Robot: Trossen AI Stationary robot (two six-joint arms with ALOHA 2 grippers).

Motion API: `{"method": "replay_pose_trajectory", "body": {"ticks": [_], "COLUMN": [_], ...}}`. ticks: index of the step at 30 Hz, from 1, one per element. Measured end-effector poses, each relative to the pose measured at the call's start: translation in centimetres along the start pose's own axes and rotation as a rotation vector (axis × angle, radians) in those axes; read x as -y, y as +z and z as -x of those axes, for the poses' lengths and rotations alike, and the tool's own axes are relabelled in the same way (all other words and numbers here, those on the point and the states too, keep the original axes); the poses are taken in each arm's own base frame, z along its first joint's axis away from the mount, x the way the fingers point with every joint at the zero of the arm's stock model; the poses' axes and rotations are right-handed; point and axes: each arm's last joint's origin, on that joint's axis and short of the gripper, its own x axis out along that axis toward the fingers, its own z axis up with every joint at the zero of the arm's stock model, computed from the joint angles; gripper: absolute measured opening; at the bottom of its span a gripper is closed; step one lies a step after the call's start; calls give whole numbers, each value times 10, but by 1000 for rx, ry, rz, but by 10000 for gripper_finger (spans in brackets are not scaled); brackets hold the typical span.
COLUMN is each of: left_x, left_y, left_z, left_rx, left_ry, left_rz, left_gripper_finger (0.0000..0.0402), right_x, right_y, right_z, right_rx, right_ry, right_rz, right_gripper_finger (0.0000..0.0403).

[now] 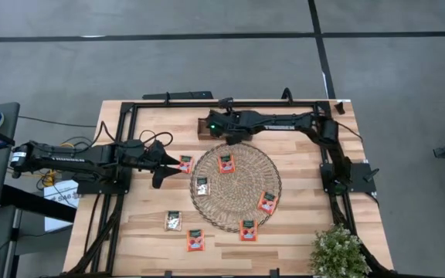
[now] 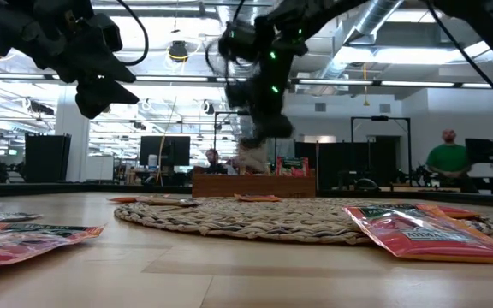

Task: Pick & Place Tea
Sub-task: Put the brown tea bag into the middle section of the brown wooden organizer

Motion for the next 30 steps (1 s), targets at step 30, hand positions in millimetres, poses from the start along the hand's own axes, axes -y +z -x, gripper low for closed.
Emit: {"method": "replay_pose_trajectory", "body": {"ticks": [30], "left_x": [0], "left_y": [1], "left_z": [0], "left_rx": [15], "left_ry": [-3], "left_rz": [0], "left_gripper_finger": [188], "right_x": [-9], "right_y": [0], "right_z": [-26], "right_rx": [-37], "right_ry": [31], "right_rz": [9], "right_gripper_finger": [0]}}
